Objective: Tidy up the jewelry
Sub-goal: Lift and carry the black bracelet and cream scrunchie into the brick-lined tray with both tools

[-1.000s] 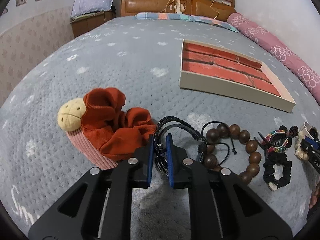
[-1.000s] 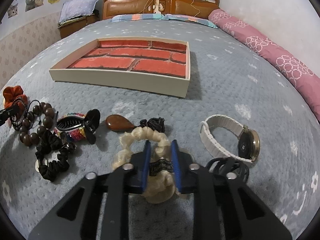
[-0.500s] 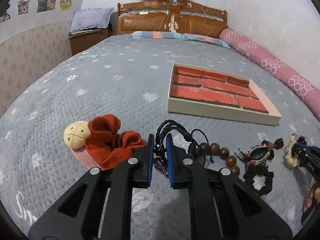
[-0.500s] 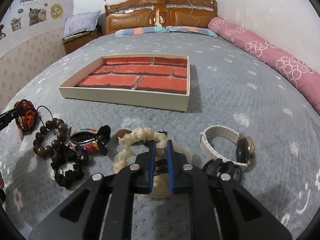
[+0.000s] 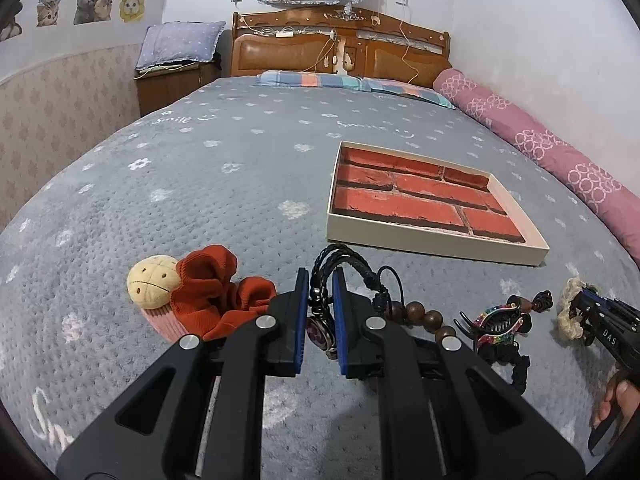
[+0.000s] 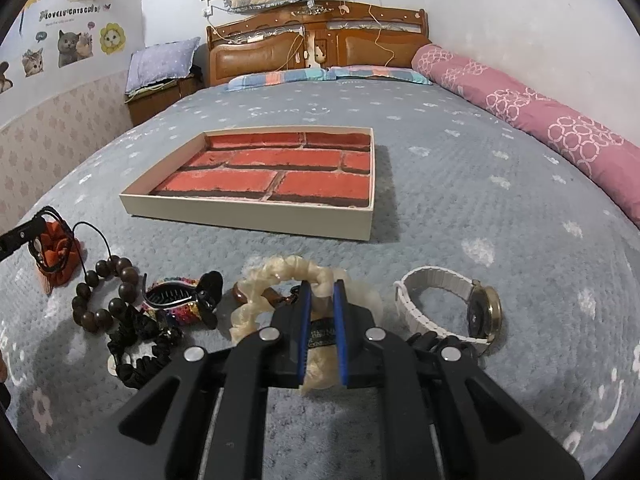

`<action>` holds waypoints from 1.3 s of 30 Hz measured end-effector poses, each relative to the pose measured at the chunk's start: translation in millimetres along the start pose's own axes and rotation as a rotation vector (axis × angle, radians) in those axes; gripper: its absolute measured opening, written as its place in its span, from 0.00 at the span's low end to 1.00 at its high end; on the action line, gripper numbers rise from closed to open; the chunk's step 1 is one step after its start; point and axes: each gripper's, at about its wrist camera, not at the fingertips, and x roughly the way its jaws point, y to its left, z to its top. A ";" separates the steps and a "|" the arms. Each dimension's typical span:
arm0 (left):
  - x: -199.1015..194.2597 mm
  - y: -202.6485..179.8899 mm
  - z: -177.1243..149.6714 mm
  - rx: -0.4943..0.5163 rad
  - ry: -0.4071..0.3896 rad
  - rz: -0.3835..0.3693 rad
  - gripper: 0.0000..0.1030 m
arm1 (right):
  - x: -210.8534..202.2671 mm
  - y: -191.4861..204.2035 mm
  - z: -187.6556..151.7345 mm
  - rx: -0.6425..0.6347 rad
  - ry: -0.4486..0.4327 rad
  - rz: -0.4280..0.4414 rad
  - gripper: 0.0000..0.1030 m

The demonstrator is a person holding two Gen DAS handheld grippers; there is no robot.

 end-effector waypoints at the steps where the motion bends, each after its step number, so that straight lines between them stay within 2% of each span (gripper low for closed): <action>1: 0.4 -0.7 -0.4 0.002 0.001 0.002 0.10 | -0.2 0.5 -0.1 -0.001 0.000 -0.001 0.11; 10: 6.7 -15.7 12.3 0.021 0.002 -0.003 0.10 | -5.1 3.2 13.4 -0.020 -0.004 -0.023 0.11; 12: 11.9 -17.6 19.4 0.005 0.009 -0.028 0.10 | -4.0 0.3 25.2 -0.003 -0.013 -0.021 0.11; 15: 20.3 -24.6 36.0 0.032 -0.008 -0.025 0.10 | 1.4 -2.7 48.7 0.022 -0.023 -0.010 0.11; 18: 33.1 -28.0 60.6 0.012 -0.006 -0.086 0.10 | 10.9 -1.2 70.9 0.014 -0.033 -0.016 0.11; 21: 47.4 -39.6 85.6 0.030 -0.015 -0.113 0.10 | 25.6 -2.4 94.0 0.025 -0.037 -0.010 0.11; 28: 92.5 -82.6 127.8 0.101 -0.003 -0.169 0.10 | 88.4 0.1 141.7 0.044 -0.014 -0.005 0.11; 35: 176.5 -119.2 148.7 0.143 0.097 -0.144 0.10 | 169.8 -3.9 166.8 0.076 0.066 -0.050 0.11; 39: 212.6 -130.5 149.6 0.143 0.146 -0.123 0.10 | 197.2 -8.4 167.0 0.099 0.108 -0.060 0.11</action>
